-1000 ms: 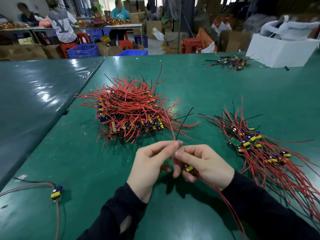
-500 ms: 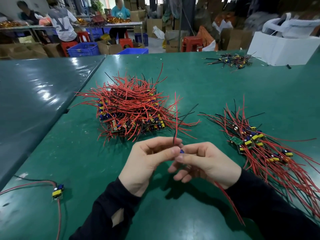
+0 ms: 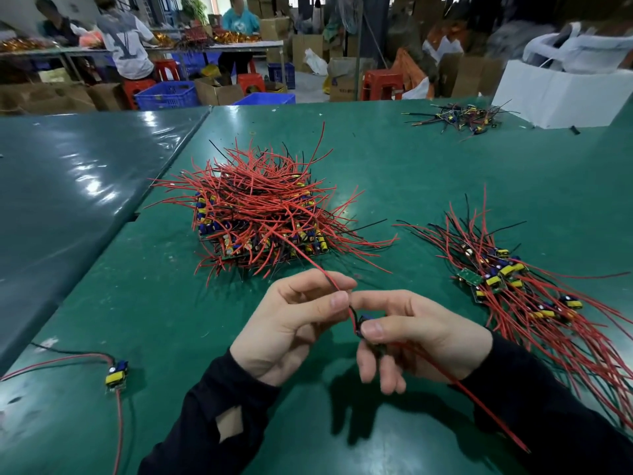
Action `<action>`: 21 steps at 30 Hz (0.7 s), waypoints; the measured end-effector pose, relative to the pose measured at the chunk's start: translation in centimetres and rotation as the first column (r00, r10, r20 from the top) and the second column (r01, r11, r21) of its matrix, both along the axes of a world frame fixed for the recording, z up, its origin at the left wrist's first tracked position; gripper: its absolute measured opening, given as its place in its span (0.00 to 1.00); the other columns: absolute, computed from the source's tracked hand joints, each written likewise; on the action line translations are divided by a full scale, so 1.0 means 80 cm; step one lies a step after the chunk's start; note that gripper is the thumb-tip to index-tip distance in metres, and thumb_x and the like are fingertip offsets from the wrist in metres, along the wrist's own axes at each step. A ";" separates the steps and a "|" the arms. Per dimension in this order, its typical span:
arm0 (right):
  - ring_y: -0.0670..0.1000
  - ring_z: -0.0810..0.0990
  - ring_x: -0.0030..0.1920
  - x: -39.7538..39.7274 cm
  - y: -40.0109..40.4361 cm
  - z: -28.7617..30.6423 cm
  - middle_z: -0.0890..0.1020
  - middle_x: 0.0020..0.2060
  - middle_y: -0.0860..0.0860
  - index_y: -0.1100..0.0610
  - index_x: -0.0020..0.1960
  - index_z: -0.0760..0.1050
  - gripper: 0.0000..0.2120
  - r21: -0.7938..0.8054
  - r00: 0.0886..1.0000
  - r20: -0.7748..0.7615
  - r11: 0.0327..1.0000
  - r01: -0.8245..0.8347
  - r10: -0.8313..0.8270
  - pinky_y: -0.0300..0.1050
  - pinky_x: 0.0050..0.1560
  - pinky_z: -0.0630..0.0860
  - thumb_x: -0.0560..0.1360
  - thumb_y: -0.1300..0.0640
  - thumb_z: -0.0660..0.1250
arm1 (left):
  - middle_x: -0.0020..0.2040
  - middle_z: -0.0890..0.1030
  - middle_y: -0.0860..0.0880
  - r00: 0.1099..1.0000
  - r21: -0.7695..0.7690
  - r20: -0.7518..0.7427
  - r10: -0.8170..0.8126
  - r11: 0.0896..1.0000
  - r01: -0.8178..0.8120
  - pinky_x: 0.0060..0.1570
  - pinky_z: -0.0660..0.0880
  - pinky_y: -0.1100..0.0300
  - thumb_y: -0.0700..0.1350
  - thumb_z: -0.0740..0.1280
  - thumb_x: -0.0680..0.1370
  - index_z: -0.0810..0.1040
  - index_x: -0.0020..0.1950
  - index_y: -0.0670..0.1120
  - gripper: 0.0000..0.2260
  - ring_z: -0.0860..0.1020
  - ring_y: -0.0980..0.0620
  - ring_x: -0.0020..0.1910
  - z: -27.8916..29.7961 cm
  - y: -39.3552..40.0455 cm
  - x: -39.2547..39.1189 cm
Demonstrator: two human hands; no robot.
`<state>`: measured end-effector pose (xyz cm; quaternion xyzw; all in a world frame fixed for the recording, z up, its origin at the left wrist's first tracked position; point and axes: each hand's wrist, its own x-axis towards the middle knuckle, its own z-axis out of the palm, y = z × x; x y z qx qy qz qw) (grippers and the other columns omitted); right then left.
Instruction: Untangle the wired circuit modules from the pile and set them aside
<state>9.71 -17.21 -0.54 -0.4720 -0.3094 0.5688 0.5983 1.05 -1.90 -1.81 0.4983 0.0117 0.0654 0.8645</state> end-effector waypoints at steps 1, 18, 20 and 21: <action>0.47 0.82 0.27 0.000 0.000 0.000 0.83 0.32 0.54 0.56 0.53 0.76 0.09 0.011 1.000 0.009 1.000 0.014 -0.014 0.34 0.25 0.75 0.74 0.60 0.63 | 0.34 0.81 0.49 1.000 -0.009 0.012 0.015 1.000 -0.015 0.40 0.77 0.64 0.50 0.84 0.52 0.84 0.36 0.46 0.18 0.79 0.54 0.34 0.000 0.000 0.000; 0.46 0.80 0.28 -0.010 0.004 -0.006 0.82 0.32 0.50 0.51 0.40 0.78 0.09 0.309 0.993 0.030 0.946 0.101 -0.115 0.34 0.27 0.73 0.74 0.47 0.68 | 0.36 0.79 0.51 0.966 -0.169 0.257 0.018 0.985 0.027 0.39 0.78 0.62 0.43 0.81 0.58 0.84 0.46 0.50 0.18 0.76 0.57 0.32 0.018 0.018 -0.011; 0.45 0.79 0.27 -0.009 0.007 -0.009 0.80 0.32 0.49 0.52 0.41 0.78 0.08 0.328 0.994 -0.049 0.938 0.108 -0.098 0.33 0.26 0.72 0.74 0.48 0.68 | 0.36 0.77 0.52 0.979 -0.072 0.201 -0.021 0.997 0.036 0.39 0.76 0.64 0.45 0.81 0.59 0.84 0.51 0.48 0.21 0.75 0.57 0.33 0.016 0.013 -0.007; 0.45 0.78 0.26 -0.009 0.008 -0.011 0.80 0.32 0.49 0.52 0.41 0.78 0.09 0.327 0.993 -0.082 0.939 0.105 -0.083 0.33 0.26 0.72 0.74 0.48 0.67 | 0.36 0.77 0.51 0.983 -0.042 0.176 -0.054 0.997 0.062 0.39 0.75 0.65 0.45 0.80 0.61 0.83 0.54 0.47 0.23 0.75 0.56 0.33 0.014 0.007 -0.005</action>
